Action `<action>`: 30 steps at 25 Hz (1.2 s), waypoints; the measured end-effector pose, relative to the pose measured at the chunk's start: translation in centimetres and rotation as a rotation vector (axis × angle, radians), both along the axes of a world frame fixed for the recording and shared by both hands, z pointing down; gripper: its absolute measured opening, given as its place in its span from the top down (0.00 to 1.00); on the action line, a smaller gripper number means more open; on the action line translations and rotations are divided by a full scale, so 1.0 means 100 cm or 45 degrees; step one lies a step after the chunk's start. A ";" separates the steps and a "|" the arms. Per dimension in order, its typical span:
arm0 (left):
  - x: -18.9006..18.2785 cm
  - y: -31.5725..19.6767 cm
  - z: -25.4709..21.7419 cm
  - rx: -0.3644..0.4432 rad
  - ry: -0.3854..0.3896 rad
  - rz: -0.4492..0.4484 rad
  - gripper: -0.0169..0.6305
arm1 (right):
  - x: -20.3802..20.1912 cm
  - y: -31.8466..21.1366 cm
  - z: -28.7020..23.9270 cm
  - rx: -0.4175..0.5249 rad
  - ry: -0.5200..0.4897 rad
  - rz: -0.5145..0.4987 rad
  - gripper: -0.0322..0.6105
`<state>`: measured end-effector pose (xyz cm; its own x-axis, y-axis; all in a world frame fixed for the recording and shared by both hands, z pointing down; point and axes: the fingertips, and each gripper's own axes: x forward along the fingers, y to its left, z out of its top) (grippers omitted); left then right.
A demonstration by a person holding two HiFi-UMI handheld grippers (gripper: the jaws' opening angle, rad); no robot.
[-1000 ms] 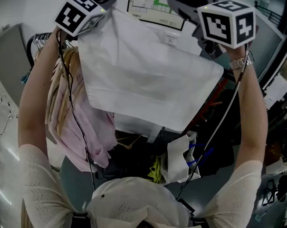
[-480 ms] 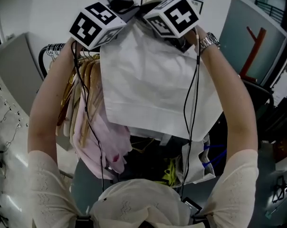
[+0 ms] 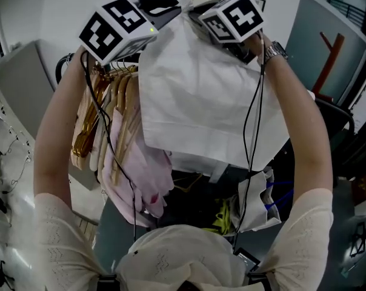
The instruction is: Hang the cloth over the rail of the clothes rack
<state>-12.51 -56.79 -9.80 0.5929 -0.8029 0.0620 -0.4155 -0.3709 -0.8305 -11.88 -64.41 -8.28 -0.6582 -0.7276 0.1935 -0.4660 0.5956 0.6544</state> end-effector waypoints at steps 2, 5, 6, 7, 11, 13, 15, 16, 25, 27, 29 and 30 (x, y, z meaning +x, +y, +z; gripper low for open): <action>-0.004 0.020 0.017 -0.050 -0.106 0.002 0.93 | 0.002 -0.004 0.004 -0.022 -0.014 -0.006 0.89; -0.004 0.045 0.050 -0.106 -0.232 0.013 0.93 | 0.004 -0.009 0.007 -0.052 -0.053 -0.007 0.89; -0.003 0.049 0.059 -0.114 -0.264 0.014 0.93 | 0.008 -0.013 0.003 -0.036 -0.079 0.016 0.89; -0.003 0.051 0.068 -0.123 -0.289 0.014 0.93 | 0.013 -0.016 -0.003 -0.005 -0.111 0.046 0.89; -0.004 0.044 0.094 -0.169 -0.333 -0.004 0.93 | 0.030 -0.017 -0.024 0.068 -0.208 0.093 0.89; -0.003 0.040 0.100 -0.183 -0.314 0.000 0.93 | 0.040 -0.006 -0.035 0.096 -0.243 0.099 0.89; -0.003 0.040 0.100 -0.185 -0.280 0.006 0.93 | 0.050 0.013 -0.051 0.133 -0.311 0.083 0.89; -0.005 0.040 0.100 -0.185 -0.264 0.007 0.93 | 0.054 0.027 -0.058 0.141 -0.362 0.064 0.89; -0.024 0.050 0.072 -0.075 0.335 -0.124 0.93 | 0.086 0.146 -0.015 -0.019 -0.641 -0.118 0.89; -0.032 0.063 0.079 -0.054 0.571 -0.182 0.93 | 0.095 0.161 0.025 -0.055 -0.556 -0.148 0.82; -0.036 0.076 0.094 -0.049 0.739 -0.219 0.93 | 0.113 0.169 0.056 -0.083 -0.561 -0.126 0.80; -0.038 0.081 0.102 -0.057 0.823 -0.235 0.93 | 0.125 0.171 0.068 -0.100 -0.585 -0.093 0.79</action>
<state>-16.33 -48.74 0.41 0.3754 -0.8994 -0.2240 -0.8839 -0.2746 -0.3787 0.61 -47.34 -1.44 -0.7372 -0.6713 -0.0774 -0.6521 0.6768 0.3417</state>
